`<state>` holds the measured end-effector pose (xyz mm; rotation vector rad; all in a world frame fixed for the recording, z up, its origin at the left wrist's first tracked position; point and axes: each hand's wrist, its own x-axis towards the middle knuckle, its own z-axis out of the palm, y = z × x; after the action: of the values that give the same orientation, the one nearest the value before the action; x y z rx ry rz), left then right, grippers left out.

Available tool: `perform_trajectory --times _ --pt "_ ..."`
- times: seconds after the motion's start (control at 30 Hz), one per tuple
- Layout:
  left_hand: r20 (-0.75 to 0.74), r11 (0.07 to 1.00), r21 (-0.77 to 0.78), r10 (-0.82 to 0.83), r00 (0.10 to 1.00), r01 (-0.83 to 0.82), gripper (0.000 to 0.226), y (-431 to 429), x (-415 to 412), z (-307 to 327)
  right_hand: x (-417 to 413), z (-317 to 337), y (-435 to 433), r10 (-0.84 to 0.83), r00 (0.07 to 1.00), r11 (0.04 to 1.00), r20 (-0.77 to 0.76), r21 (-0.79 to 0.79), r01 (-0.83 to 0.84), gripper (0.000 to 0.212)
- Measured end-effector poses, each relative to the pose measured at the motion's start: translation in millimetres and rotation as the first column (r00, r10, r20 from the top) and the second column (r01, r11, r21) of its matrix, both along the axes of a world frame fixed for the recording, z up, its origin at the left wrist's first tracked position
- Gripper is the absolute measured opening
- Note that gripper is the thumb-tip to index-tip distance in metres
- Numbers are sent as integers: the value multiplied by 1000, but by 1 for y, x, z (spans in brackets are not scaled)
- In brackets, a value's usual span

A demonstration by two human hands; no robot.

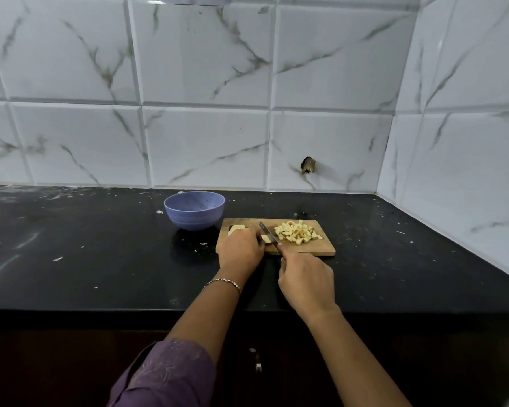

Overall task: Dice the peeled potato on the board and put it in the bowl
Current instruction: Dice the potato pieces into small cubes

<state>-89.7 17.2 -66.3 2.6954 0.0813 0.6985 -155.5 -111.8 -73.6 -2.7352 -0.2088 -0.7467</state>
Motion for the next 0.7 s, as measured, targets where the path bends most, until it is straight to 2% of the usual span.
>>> perform_trajectory --times 0.17,0.33,0.4,0.57,0.7 --pt "-7 1000 26 -2 1000 2 22 -1 1 0 3 3 5 9 1000 993 -5 -115 -9 43" --pt "-3 1000 23 -10 1000 10 22 0 2 -2 8 7 14 21 999 987 -40 -160 -27 28" --pt "3 999 32 -11 1000 11 23 0 2 -2 11 5 16 19 999 992 -47 -125 -25 29" --pt "20 998 53 -18 1000 17 23 0 4 -4 12 -1 12 -3 1000 994 -18 108 5 45" --pt "17 998 63 3 1000 -4 24 0 8 -6 5 -1 9 35 999 981 11 188 -37 43"
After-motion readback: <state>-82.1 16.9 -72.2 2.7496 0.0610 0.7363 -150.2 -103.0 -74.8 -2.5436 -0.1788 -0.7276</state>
